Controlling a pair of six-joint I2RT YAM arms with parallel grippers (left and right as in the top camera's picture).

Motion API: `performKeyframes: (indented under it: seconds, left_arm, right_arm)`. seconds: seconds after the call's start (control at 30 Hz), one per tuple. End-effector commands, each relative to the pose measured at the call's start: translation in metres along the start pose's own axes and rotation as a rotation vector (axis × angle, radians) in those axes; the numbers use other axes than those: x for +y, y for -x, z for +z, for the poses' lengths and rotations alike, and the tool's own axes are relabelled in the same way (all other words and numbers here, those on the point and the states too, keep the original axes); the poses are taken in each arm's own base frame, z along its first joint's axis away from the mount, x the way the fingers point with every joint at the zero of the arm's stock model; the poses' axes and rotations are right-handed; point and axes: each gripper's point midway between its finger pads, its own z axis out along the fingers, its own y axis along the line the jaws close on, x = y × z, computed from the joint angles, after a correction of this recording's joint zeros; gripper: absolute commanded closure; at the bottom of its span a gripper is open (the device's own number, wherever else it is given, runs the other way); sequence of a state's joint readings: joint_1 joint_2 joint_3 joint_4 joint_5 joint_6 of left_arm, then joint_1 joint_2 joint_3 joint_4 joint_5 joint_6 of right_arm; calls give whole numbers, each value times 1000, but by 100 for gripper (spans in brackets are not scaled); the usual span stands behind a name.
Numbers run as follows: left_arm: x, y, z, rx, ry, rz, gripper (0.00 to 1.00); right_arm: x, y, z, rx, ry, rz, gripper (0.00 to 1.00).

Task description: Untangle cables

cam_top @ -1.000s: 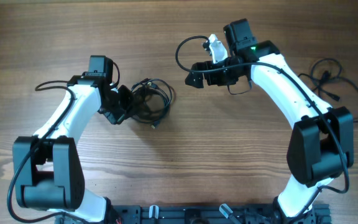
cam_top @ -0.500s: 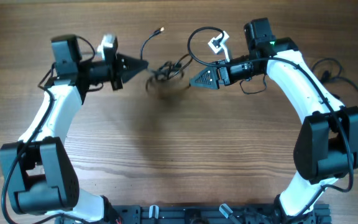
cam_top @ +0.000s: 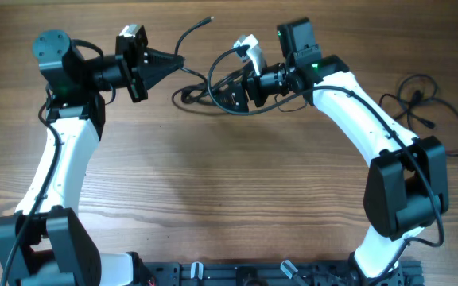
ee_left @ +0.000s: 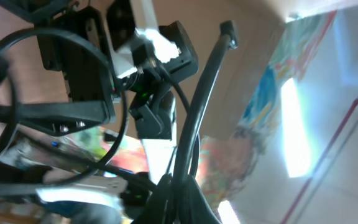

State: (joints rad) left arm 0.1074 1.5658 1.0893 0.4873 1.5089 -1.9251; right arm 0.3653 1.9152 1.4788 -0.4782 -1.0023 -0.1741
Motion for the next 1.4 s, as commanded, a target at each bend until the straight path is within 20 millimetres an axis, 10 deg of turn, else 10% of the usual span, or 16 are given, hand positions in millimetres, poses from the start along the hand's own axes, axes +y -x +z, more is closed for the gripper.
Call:
performKeyframes:
  seconds: [0.0,0.43,0.5,0.53,0.6,0.9,1.1,1.27,1.37]
  left_arm:
    - [-13,3,-7,-54,-33,-143,96]
    - [-17,3,-8,-62,-44,-184,96]
    - [-18,4,-9,-68,-48,-185,96]
    - [-18,4,-9,-68,-48,-185,96]
    - [-19,7,-15,-84,-57,-184,96]
    - [-19,46,-112,-351,-134,32,96]
    - [65,84,-203,-754,-80,-183,96]
    - [142,76,-283,-1085,93,-394,96]
    - [164,70,-301,-1165,210,-409,96]
  right_arm:
    - [14,-2,4,-14,119,-65,1]
    - [-29,-5,18,41,-178,-75,24]
    - [-32,-4,21,46,-211,-89,44]
    - [-38,-4,20,50,-252,-91,81]
    - [-60,-5,8,46,-364,-17,96]
    - [-184,-99,-187,50,-867,578,96]
    - [-218,-132,-298,-167,-1016,817,96]
    - [-234,-132,-352,-311,-1099,804,96]
    - [-228,-117,-340,-354,-974,767,96]
